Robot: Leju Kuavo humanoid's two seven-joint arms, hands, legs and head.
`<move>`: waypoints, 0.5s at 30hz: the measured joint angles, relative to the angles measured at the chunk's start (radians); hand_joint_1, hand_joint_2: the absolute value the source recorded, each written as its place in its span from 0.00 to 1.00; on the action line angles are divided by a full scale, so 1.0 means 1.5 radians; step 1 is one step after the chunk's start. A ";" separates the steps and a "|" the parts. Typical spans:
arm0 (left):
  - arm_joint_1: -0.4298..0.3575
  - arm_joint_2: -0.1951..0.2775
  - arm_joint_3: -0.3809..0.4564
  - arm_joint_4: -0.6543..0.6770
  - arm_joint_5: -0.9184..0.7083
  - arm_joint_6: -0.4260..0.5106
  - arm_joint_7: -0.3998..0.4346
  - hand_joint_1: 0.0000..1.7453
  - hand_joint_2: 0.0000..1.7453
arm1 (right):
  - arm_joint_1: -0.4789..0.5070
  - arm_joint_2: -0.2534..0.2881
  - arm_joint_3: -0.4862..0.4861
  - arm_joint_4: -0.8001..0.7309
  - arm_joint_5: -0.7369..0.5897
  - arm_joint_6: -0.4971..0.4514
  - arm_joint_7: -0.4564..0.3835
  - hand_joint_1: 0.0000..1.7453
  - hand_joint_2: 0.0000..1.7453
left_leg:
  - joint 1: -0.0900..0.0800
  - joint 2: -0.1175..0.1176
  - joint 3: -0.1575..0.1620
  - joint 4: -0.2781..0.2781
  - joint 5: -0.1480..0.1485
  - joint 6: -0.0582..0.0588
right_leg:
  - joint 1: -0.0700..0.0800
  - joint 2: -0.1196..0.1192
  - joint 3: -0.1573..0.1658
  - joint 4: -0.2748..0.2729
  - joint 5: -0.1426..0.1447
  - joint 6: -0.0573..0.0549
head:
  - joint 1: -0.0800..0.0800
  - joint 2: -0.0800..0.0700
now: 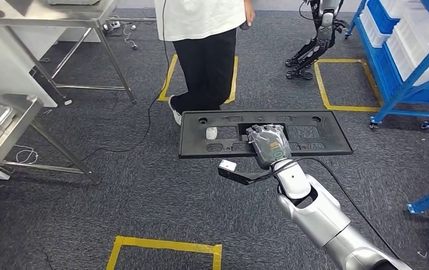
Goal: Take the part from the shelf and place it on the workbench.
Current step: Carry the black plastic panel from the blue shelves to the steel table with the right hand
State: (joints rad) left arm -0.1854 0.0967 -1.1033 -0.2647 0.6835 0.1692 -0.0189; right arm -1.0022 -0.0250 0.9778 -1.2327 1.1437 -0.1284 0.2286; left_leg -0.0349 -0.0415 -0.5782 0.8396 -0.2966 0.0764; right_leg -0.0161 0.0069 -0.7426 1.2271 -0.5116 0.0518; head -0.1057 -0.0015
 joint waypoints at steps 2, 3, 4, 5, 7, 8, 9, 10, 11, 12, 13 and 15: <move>-0.001 0.000 0.000 0.000 -0.001 -0.001 -0.006 0.00 1.00 | 0.000 0.001 0.000 0.000 -0.001 -0.001 -0.001 1.00 1.00 | 0.008 -0.018 0.001 0.007 -0.004 -0.005 | -0.006 0.007 0.038 -0.082 0.049 0.008 | 0.000 0.000; -0.002 0.000 0.000 0.000 -0.001 -0.002 -0.008 0.00 1.00 | -0.001 0.002 0.000 0.000 -0.001 -0.002 -0.002 1.00 1.00 | 0.010 -0.026 0.000 0.012 -0.007 -0.010 | -0.012 0.021 0.064 -0.133 0.070 0.013 | 0.000 0.000; -0.004 0.000 0.000 0.000 -0.002 -0.002 -0.009 0.00 1.00 | -0.002 0.004 0.000 0.001 -0.002 -0.003 -0.003 1.00 1.00 | 0.012 -0.034 -0.002 0.018 -0.010 -0.015 | -0.018 0.034 0.086 -0.174 0.084 0.016 | 0.000 0.000; -0.007 0.000 0.000 0.000 -0.003 -0.002 -0.010 0.00 1.00 | -0.002 0.005 0.000 0.001 -0.003 -0.005 -0.003 1.00 1.00 | 0.013 -0.041 -0.005 0.023 -0.010 -0.019 | -0.021 0.043 0.099 -0.198 0.090 0.016 | 0.000 0.000; -0.010 0.000 0.001 0.000 -0.006 0.000 -0.007 0.00 1.00 | -0.001 0.008 0.000 0.002 -0.006 -0.008 -0.004 1.00 1.00 | 0.013 -0.053 -0.012 0.027 -0.007 -0.024 | -0.020 0.038 0.103 -0.206 0.087 0.010 | 0.000 0.000; -0.010 -0.001 0.001 0.000 -0.008 0.001 -0.004 0.00 1.00 | 0.000 0.009 0.000 0.003 -0.006 -0.008 -0.004 1.00 1.00 | 0.014 -0.053 -0.017 0.030 -0.009 -0.027 | -0.019 0.030 0.103 -0.205 0.086 0.007 | 0.000 0.000; -0.009 -0.001 0.001 0.000 -0.009 0.002 -0.001 0.00 1.00 | 0.000 0.011 0.000 0.003 -0.007 -0.009 -0.004 1.00 1.00 | 0.013 -0.043 -0.024 0.041 -0.016 -0.030 | -0.018 0.022 0.104 -0.204 0.085 0.003 | 0.000 0.000; -0.009 -0.001 0.001 0.000 -0.010 0.003 0.002 0.00 1.00 | 0.000 0.012 0.000 0.004 -0.007 -0.010 -0.004 1.00 1.00 | 0.014 -0.027 -0.038 0.069 -0.030 -0.034 | -0.017 0.015 0.104 -0.204 0.084 -0.001 | -0.001 0.000; -0.009 -0.001 0.001 0.000 -0.011 0.003 0.005 0.00 1.00 | 0.000 0.013 0.000 0.004 -0.007 -0.012 -0.004 1.00 1.00 | 0.014 -0.007 -0.060 0.115 -0.050 -0.037 | -0.015 0.009 0.105 -0.205 0.083 -0.004 | -0.001 0.000; -0.009 -0.002 0.001 0.000 -0.013 0.003 0.007 0.00 1.00 | 0.000 0.014 0.000 0.005 -0.007 -0.012 -0.003 1.00 1.00 | 0.014 0.008 -0.087 0.171 -0.071 -0.040 | -0.013 0.001 0.106 -0.205 0.082 -0.006 | -0.001 0.000; -0.009 -0.002 0.001 0.000 -0.014 0.002 0.009 0.00 1.00 | 0.000 0.014 0.000 0.006 -0.006 -0.013 -0.003 1.00 1.00 | 0.015 0.015 -0.115 0.224 -0.089 -0.040 | -0.011 -0.007 0.106 -0.205 0.081 -0.008 | -0.001 0.000; -0.008 -0.003 0.000 0.000 -0.015 0.000 0.011 0.00 1.00 | 0.003 0.014 0.000 0.007 -0.006 -0.013 -0.003 1.00 1.00 | 0.013 0.018 -0.139 0.264 -0.095 -0.034 | -0.006 -0.021 0.109 -0.206 0.079 -0.010 | -0.001 0.000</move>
State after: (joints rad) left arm -0.1973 0.0928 -1.1027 -0.2647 0.6611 0.1695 -0.0022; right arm -0.9970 -0.0042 0.9777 -1.2218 1.1344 -0.1480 0.2235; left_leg -0.0153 -0.0145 -0.7871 1.2356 -0.4386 0.0250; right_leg -0.0254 -0.0243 -0.5788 0.9179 -0.3933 0.0361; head -0.1069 -0.0016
